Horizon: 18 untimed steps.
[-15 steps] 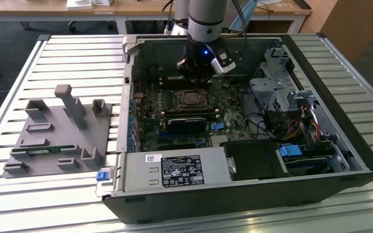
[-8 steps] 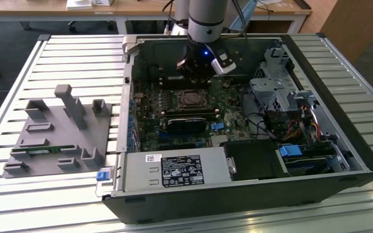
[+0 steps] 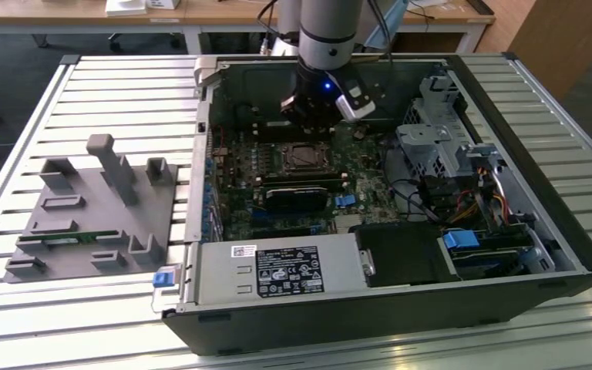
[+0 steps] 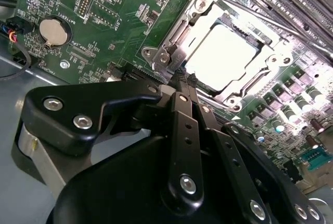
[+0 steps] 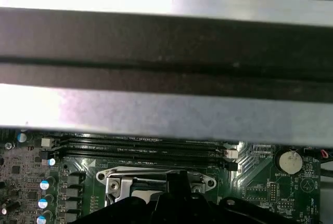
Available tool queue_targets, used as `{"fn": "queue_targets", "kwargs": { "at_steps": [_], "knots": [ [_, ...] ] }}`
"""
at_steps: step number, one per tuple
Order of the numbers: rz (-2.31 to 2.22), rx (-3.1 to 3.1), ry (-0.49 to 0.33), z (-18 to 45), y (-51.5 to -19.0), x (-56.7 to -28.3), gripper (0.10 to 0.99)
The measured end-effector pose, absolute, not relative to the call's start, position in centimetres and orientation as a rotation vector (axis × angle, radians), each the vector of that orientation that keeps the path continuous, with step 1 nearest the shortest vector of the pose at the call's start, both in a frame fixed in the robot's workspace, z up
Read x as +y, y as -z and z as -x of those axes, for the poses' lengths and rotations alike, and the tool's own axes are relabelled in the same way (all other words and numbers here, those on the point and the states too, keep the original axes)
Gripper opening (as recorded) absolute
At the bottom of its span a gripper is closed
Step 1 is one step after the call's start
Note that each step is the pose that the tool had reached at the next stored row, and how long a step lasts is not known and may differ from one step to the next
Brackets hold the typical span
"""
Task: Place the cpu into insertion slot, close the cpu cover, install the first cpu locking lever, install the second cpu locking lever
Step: 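Install the second cpu locking lever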
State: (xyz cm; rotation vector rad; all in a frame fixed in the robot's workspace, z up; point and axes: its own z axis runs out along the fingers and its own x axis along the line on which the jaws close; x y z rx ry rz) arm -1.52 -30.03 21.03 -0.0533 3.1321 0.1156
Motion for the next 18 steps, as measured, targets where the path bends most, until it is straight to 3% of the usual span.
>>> {"fn": "queue_targets", "kwargs": {
  "at_steps": [18],
  "knots": [
    [0.053,3.132,-0.116,1.52,-21.31,-30.38,0.106]
  ]
}}
